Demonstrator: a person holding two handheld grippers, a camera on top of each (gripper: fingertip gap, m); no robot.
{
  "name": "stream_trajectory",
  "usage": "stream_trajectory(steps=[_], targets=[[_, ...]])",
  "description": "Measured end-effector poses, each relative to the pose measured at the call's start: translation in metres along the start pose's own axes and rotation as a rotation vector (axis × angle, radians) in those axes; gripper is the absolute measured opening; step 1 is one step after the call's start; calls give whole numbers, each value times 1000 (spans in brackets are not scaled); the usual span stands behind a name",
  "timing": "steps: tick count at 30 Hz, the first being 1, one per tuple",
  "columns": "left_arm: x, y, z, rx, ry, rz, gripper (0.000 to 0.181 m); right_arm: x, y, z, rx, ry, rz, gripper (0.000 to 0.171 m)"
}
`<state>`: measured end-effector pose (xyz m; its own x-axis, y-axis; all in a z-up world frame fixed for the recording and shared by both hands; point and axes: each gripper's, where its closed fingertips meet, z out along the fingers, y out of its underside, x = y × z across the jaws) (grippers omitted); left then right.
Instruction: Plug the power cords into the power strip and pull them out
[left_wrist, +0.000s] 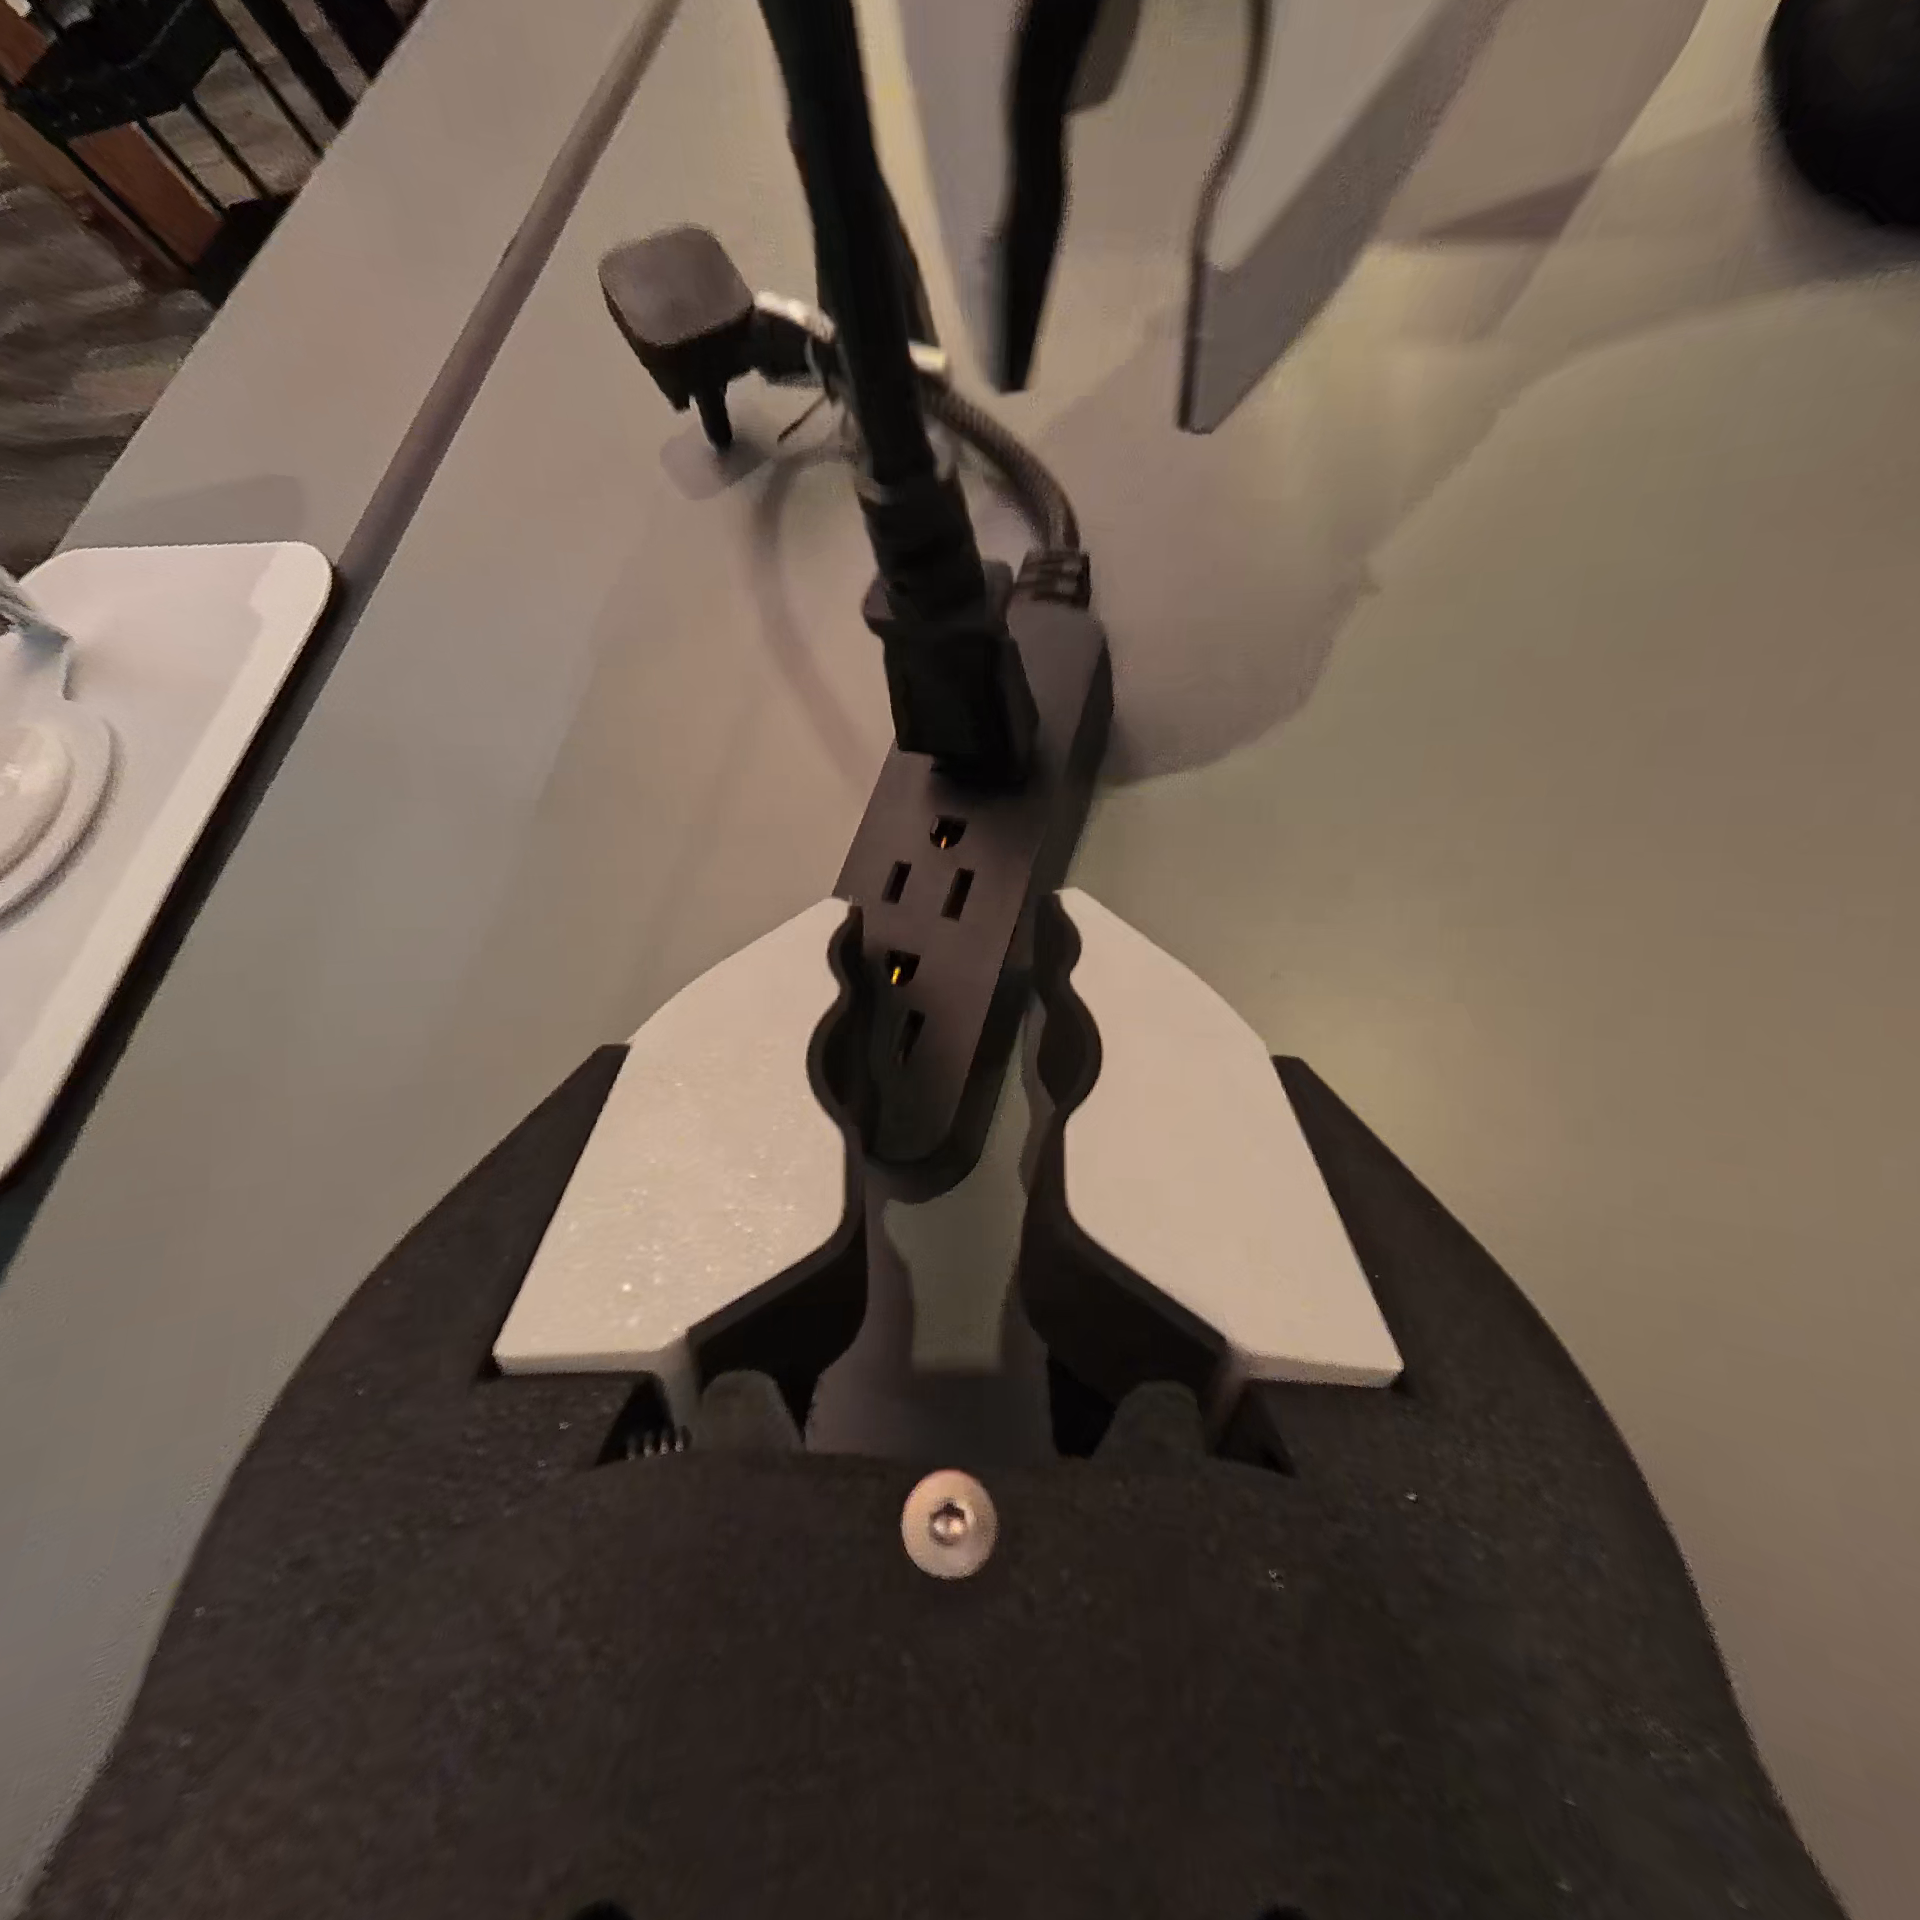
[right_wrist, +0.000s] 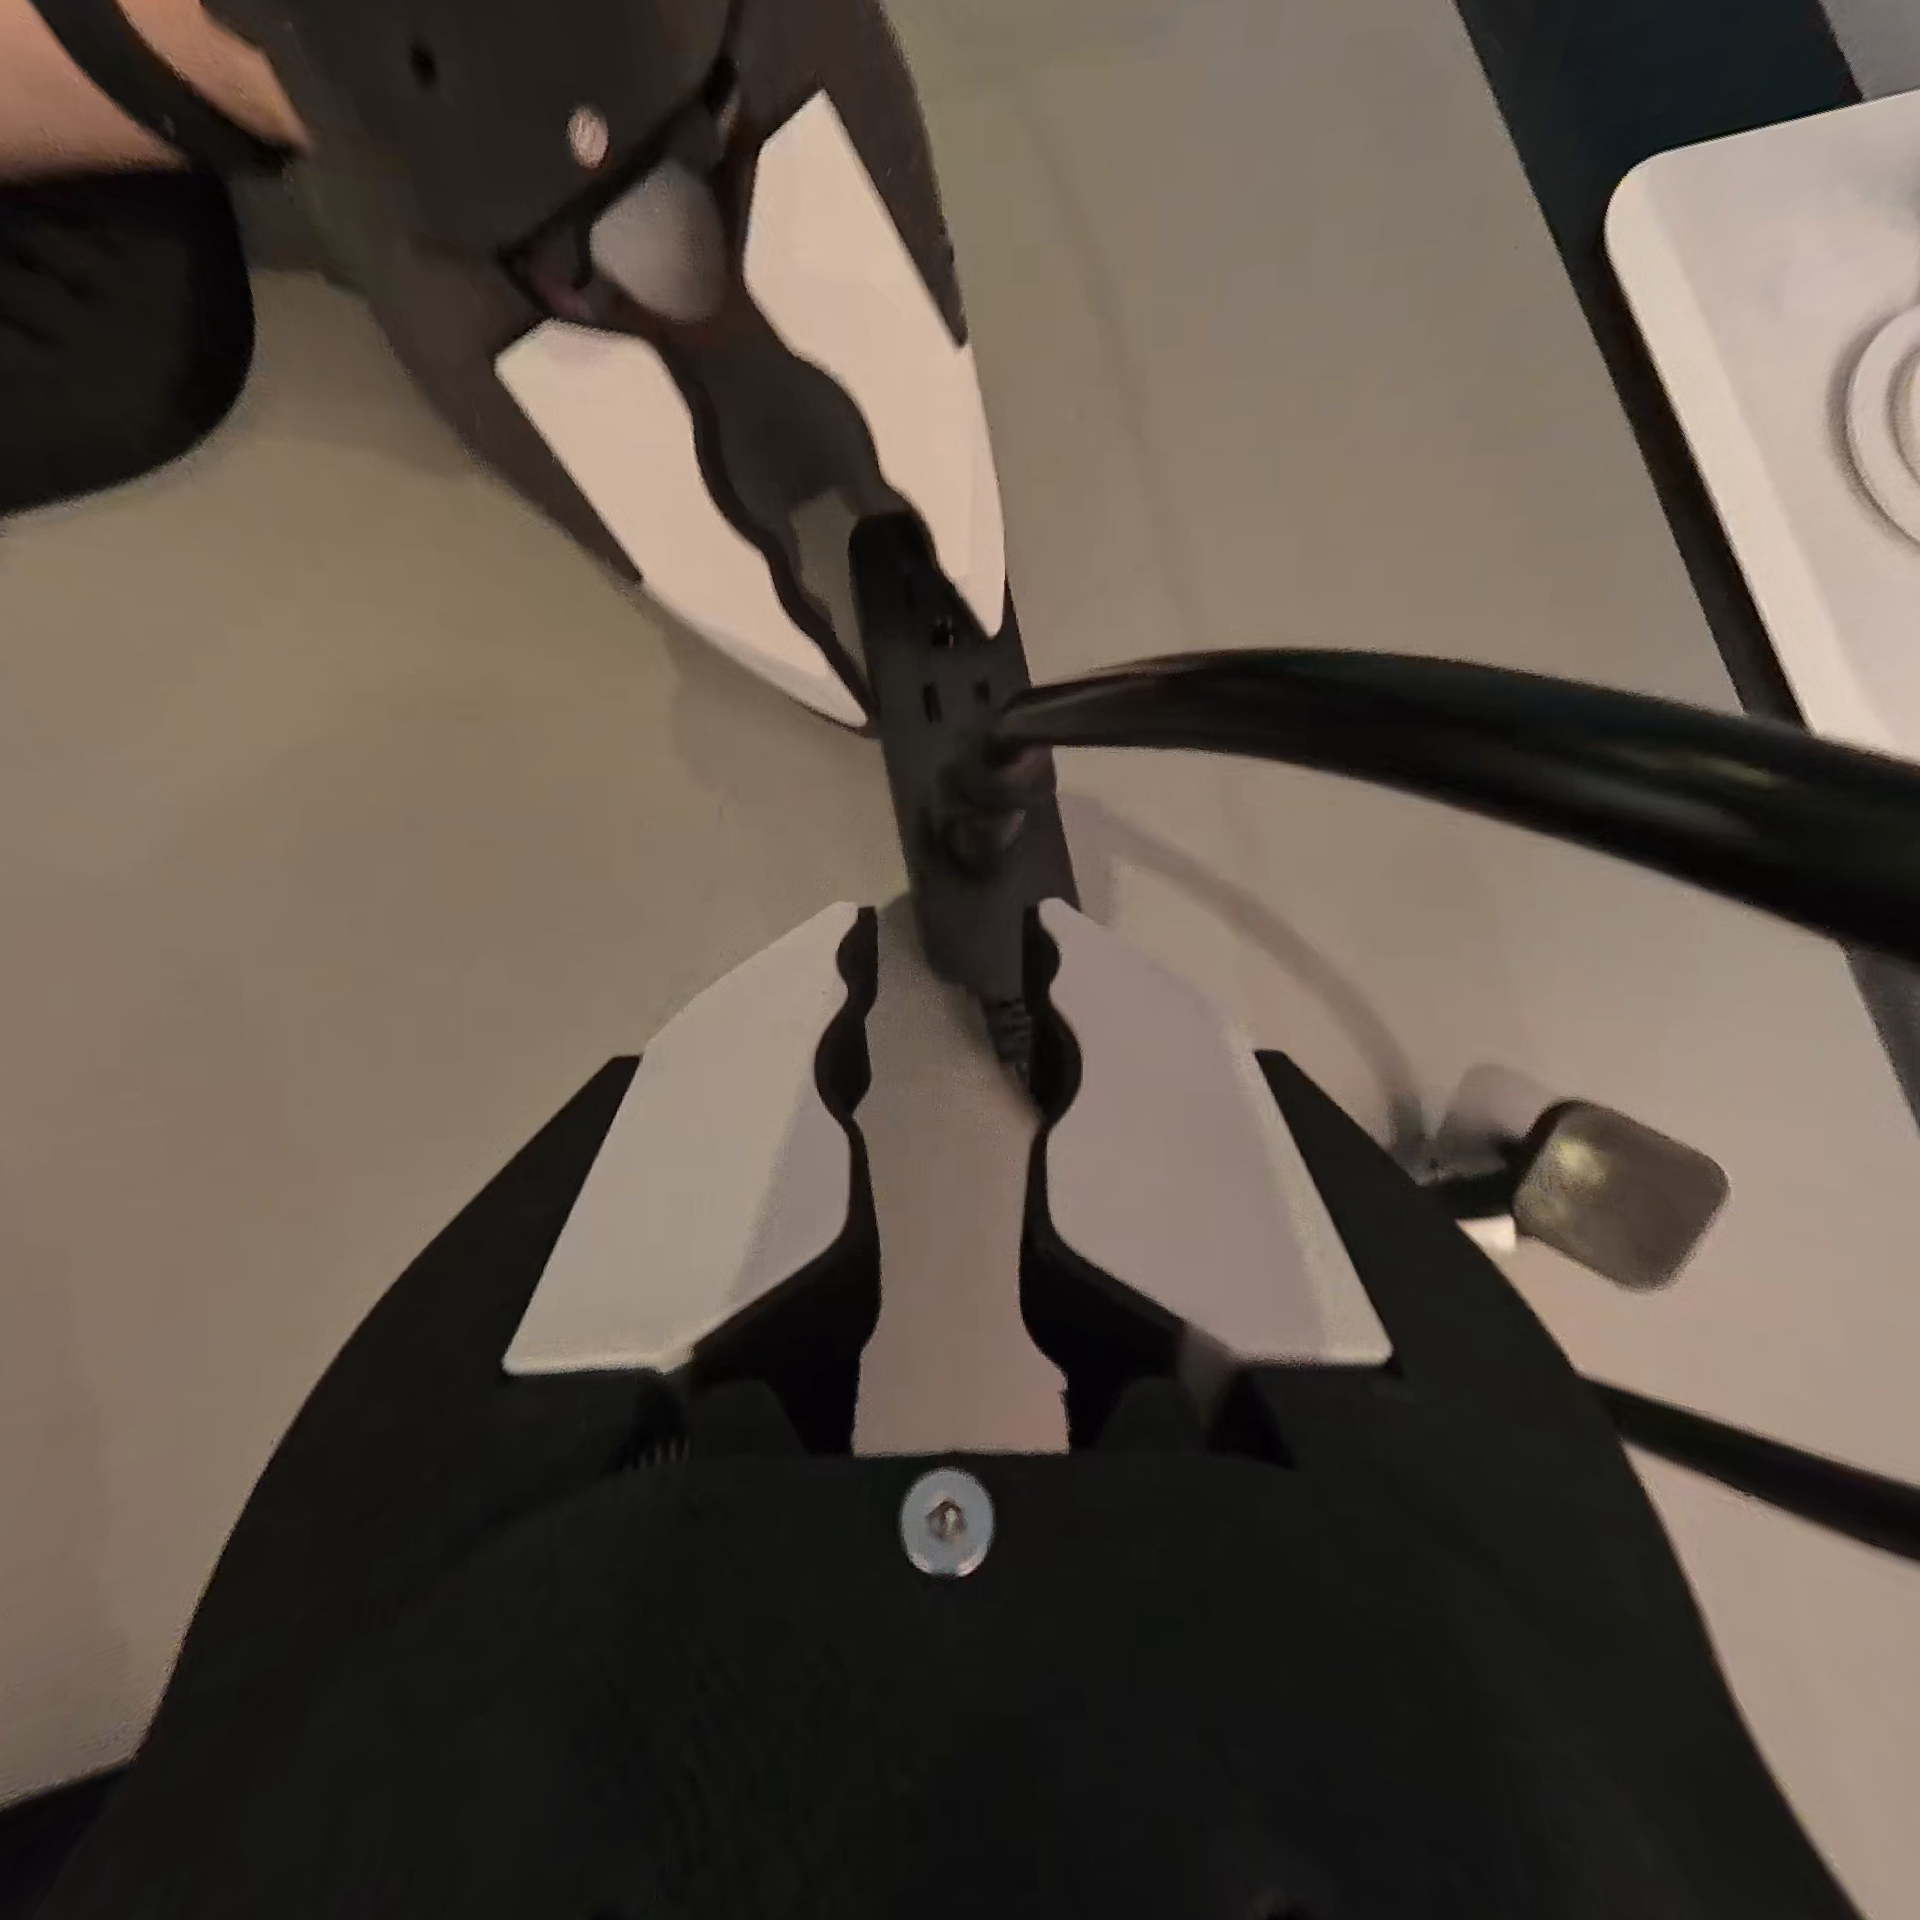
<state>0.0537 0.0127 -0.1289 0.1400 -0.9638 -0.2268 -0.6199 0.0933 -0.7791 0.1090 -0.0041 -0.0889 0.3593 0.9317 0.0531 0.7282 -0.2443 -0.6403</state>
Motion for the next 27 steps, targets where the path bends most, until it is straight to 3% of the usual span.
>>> stream_trajectory(steps=[3,6,9,15,18,22,27], targets=[[-5,-9,-4,57,9,-74,39,-19,0,-24,-48,1,-60,25],[-7,2,-1,9,20,-100,46,-34,-35,-58,3,32,-212,22],[-5,12,4,-40,26,-98,46,-19,-72,-75,-20,98,-357,22],[-7,13,3,-25,23,-106,45,-4,-84,-39,-360,-60,-473,33],[-8,18,3,-45,25,-117,47,-2,-75,-15,-443,-133,-389,33],[-9,21,2,-52,31,-140,50,5,-44,4,-582,-141,-321,34],[-9,21,3,-52,40,-163,50,15,-31,14,-619,-66,-271,26]])
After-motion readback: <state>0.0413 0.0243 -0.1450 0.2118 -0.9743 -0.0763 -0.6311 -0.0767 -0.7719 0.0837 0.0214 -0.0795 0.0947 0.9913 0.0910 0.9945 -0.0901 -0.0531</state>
